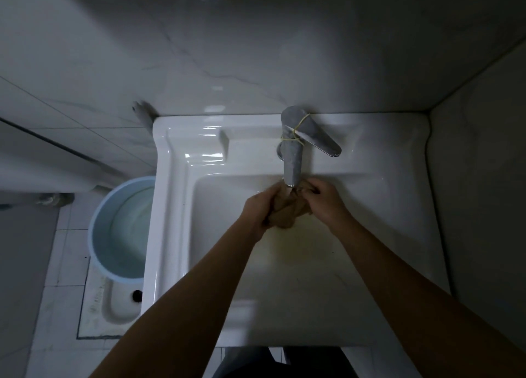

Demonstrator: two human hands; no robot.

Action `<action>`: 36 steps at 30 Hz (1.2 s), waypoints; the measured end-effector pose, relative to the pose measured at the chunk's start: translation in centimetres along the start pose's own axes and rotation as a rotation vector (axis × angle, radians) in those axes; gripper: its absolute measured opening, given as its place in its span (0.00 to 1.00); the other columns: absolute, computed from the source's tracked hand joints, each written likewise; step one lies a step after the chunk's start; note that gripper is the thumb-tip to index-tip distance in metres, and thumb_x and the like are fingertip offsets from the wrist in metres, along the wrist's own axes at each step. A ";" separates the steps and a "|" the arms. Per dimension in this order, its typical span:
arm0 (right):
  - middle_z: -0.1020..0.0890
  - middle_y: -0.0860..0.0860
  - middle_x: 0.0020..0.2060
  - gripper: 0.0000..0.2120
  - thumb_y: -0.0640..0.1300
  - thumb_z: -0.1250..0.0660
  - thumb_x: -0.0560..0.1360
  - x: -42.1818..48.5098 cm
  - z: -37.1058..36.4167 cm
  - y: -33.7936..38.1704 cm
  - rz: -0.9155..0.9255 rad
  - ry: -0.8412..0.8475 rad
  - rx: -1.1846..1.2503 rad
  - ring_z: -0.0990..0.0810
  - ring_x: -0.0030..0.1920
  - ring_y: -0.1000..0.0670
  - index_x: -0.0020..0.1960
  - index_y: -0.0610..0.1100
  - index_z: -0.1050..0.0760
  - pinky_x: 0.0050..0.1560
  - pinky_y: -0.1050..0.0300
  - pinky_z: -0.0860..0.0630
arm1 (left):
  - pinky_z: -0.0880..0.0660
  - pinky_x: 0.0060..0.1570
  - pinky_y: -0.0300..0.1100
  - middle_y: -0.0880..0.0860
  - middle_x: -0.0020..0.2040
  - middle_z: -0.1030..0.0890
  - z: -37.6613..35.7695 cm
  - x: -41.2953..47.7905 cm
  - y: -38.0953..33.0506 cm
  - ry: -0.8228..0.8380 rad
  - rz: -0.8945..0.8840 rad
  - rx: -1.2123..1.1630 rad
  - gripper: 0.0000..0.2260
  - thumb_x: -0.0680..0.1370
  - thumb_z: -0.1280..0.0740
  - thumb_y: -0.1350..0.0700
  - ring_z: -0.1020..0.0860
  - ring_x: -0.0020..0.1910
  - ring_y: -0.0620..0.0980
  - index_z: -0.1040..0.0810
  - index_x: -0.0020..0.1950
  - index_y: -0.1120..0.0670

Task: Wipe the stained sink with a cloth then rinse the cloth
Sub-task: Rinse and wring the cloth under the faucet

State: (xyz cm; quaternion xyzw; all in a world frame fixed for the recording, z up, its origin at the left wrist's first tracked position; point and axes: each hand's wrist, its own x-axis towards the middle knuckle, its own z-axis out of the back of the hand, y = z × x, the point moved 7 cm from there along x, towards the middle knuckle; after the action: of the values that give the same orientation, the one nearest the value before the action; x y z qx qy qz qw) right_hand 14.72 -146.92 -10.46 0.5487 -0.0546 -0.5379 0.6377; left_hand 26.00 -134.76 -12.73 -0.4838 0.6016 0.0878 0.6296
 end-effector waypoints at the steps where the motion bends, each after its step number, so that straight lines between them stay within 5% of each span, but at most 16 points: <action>1: 0.20 0.49 0.37 0.08 0.36 0.36 0.76 0.0 0.0 -0.5 0.000 0.004 0.038 0.21 0.36 0.50 0.51 0.44 0.21 0.35 0.57 0.24 | 0.20 0.49 0.53 0.60 0.47 0.15 0.1 0.0 0.0 0.019 -0.012 0.012 0.20 0.77 0.31 0.45 0.17 0.45 0.59 0.18 0.57 0.61; 4: 0.17 0.47 0.54 0.11 0.44 0.36 0.78 -0.3 -1.8 -1.4 -0.089 0.105 0.249 0.17 0.51 0.47 0.59 0.49 0.22 0.52 0.46 0.18 | 0.24 0.55 0.59 0.65 0.53 0.17 -0.7 -0.3 -0.3 0.164 -0.010 0.040 0.26 0.79 0.34 0.42 0.18 0.50 0.62 0.21 0.66 0.61; 8: 0.16 0.45 0.56 0.19 0.59 0.43 0.81 -2.3 -4.5 -1.8 -0.420 0.286 0.593 0.16 0.54 0.45 0.60 0.50 0.19 0.54 0.41 0.18 | 0.21 0.60 0.56 0.59 0.58 0.15 -1.2 -0.9 -1.6 0.215 -0.050 0.134 0.19 0.82 0.36 0.45 0.16 0.57 0.58 0.18 0.64 0.55; 13: 0.16 0.43 0.55 0.07 0.44 0.35 0.81 -1.6 -3.0 -1.9 -0.275 0.117 0.546 0.15 0.49 0.46 0.53 0.48 0.18 0.44 0.47 0.17 | 0.18 0.46 0.45 0.53 0.48 0.16 0.7 -1.1 -3.8 -0.060 -0.305 0.467 0.11 0.82 0.34 0.48 0.17 0.50 0.54 0.18 0.55 0.54; 16: 0.14 0.44 0.51 0.08 0.40 0.33 0.78 -1.9 -3.8 -0.9 -0.265 0.205 0.664 0.15 0.49 0.46 0.55 0.44 0.18 0.47 0.48 0.18 | 0.17 0.46 0.48 0.54 0.49 0.16 0.3 -1.4 -2.8 -0.070 -0.194 0.410 0.16 0.81 0.39 0.39 0.16 0.48 0.53 0.19 0.52 0.49; 19: 0.13 0.47 0.45 0.08 0.40 0.32 0.76 -2.2 -3.5 -0.2 -0.230 0.240 0.591 0.15 0.44 0.50 0.54 0.44 0.16 0.44 0.53 0.19 | 0.20 0.30 0.40 0.54 0.46 0.14 0.2 -1.5 -1.5 -0.029 -0.009 0.293 0.23 0.79 0.40 0.34 0.15 0.39 0.49 0.17 0.54 0.51; 22: 0.13 0.47 0.45 0.11 0.47 0.31 0.77 -2.1 -2.5 -0.5 -0.243 0.164 0.535 0.14 0.46 0.49 0.55 0.43 0.17 0.45 0.52 0.18 | 0.21 0.36 0.42 0.59 0.53 0.15 0.7 -0.4 -1.9 -0.049 -0.132 0.316 0.12 0.81 0.35 0.47 0.17 0.44 0.53 0.18 0.55 0.53; 24: 0.13 0.47 0.46 0.15 0.52 0.34 0.79 -1.9 -2.3 -1.5 -0.322 0.122 0.523 0.13 0.46 0.47 0.55 0.43 0.17 0.47 0.48 0.17 | 0.24 0.35 0.40 0.56 0.46 0.15 0.5 -0.4 -2.7 -0.034 -0.228 0.332 0.05 0.80 0.34 0.58 0.19 0.40 0.51 0.18 0.52 0.54; 29: 0.17 0.42 0.38 0.15 0.50 0.41 0.81 -2.2 -4.1 -2.6 -0.522 0.226 0.598 0.18 0.37 0.43 0.46 0.42 0.20 0.52 0.41 0.21 | 0.25 0.37 0.35 0.47 0.38 0.20 -1.4 -1.7 -4.2 0.034 -0.398 0.460 0.09 0.78 0.35 0.66 0.22 0.36 0.44 0.20 0.53 0.55; 33: 0.20 0.46 0.31 0.15 0.50 0.38 0.81 -2.7 -4.4 -1.8 -0.538 0.224 0.642 0.22 0.27 0.48 0.41 0.44 0.21 0.29 0.58 0.24 | 0.22 0.55 0.46 0.50 0.55 0.21 -1.2 -2.9 -4.5 -0.040 -0.678 0.793 0.14 0.80 0.38 0.58 0.22 0.52 0.48 0.24 0.64 0.50; 36: 0.22 0.48 0.26 0.17 0.52 0.42 0.83 -2.5 -4.4 -0.8 -0.546 0.225 0.709 0.25 0.22 0.50 0.41 0.44 0.24 0.21 0.64 0.31 | 0.24 0.62 0.45 0.52 0.67 0.28 -1.0 -4.1 -3.8 0.039 -0.850 0.900 0.25 0.76 0.36 0.57 0.26 0.62 0.47 0.31 0.73 0.52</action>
State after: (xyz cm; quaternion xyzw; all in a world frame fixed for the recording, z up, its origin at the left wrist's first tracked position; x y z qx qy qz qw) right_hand 16.06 -142.15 -11.50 0.7822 -0.0190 -0.5713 0.2476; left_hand 26.90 -135.47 -7.20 -0.3696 0.3455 -0.4420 0.7407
